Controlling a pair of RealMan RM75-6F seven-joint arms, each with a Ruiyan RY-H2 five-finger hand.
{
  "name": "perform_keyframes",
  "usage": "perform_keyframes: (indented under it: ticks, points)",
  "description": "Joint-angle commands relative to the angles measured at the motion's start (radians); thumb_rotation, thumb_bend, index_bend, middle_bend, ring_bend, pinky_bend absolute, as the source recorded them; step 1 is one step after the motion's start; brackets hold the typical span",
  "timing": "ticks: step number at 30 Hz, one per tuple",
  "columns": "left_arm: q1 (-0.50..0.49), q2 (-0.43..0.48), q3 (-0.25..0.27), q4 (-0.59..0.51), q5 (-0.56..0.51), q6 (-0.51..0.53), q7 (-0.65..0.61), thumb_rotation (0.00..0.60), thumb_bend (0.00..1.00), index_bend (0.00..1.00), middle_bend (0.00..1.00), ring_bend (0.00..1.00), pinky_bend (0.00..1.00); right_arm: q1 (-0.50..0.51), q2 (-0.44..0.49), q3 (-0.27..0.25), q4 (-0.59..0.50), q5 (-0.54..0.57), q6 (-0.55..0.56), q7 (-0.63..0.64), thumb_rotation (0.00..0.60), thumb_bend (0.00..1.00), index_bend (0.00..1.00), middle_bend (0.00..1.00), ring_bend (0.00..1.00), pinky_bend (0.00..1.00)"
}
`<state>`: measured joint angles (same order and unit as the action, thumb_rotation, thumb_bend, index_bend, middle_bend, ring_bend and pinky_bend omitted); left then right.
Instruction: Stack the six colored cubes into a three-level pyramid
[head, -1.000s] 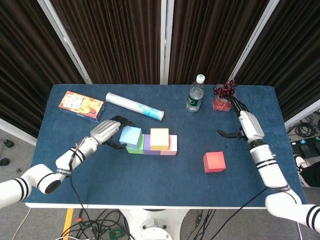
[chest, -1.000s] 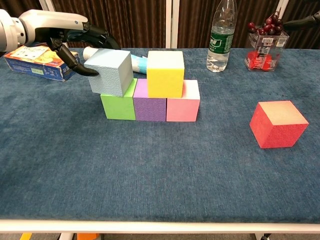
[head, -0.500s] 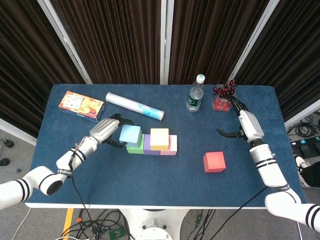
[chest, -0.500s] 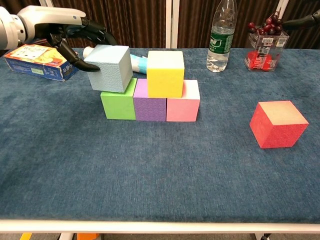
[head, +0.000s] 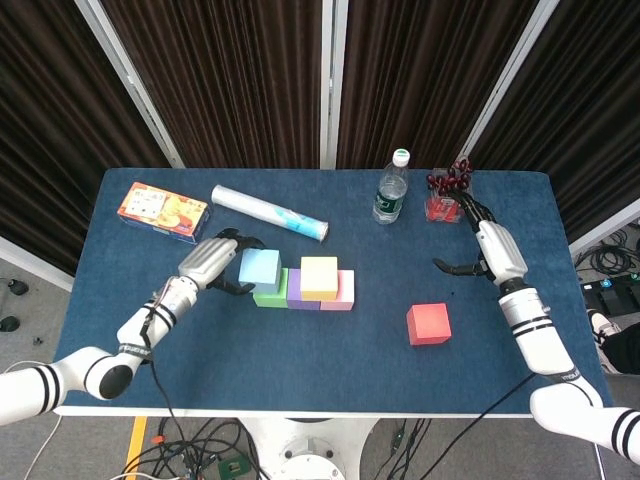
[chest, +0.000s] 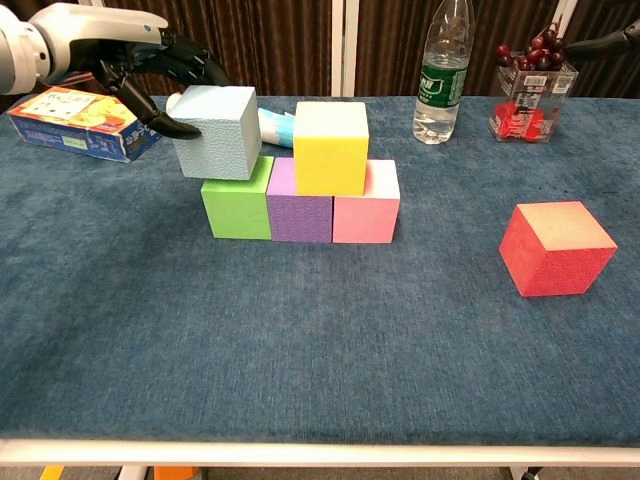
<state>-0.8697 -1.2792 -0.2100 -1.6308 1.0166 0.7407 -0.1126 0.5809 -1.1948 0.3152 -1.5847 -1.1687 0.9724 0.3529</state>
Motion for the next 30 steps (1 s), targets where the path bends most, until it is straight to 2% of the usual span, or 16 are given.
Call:
perform_keyframes:
  ticks: [1, 9, 30]
  points:
    - [-0.013, 0.000, -0.007, -0.026, -0.043, 0.000, 0.029, 0.600, 0.28, 0.29, 0.40, 0.19, 0.07, -0.001, 0.002, 0.000, -0.001, -0.001, 0.002, 0.000, 0.600, 0.10, 0.00, 0.01, 0.00, 0.00]
    - [-0.023, -0.013, -0.010, -0.051, -0.102, 0.017, 0.069, 0.600, 0.28, 0.29, 0.40, 0.19, 0.07, -0.006, 0.004, -0.001, -0.001, -0.002, 0.005, 0.007, 0.600, 0.10, 0.00, 0.01, 0.00, 0.00]
    - [-0.055, -0.064, -0.015, -0.058, -0.178, 0.051, 0.154, 0.600, 0.28, 0.29, 0.40, 0.19, 0.07, -0.014, 0.010, -0.002, 0.007, -0.007, 0.006, 0.024, 0.600, 0.10, 0.00, 0.01, 0.00, 0.00]
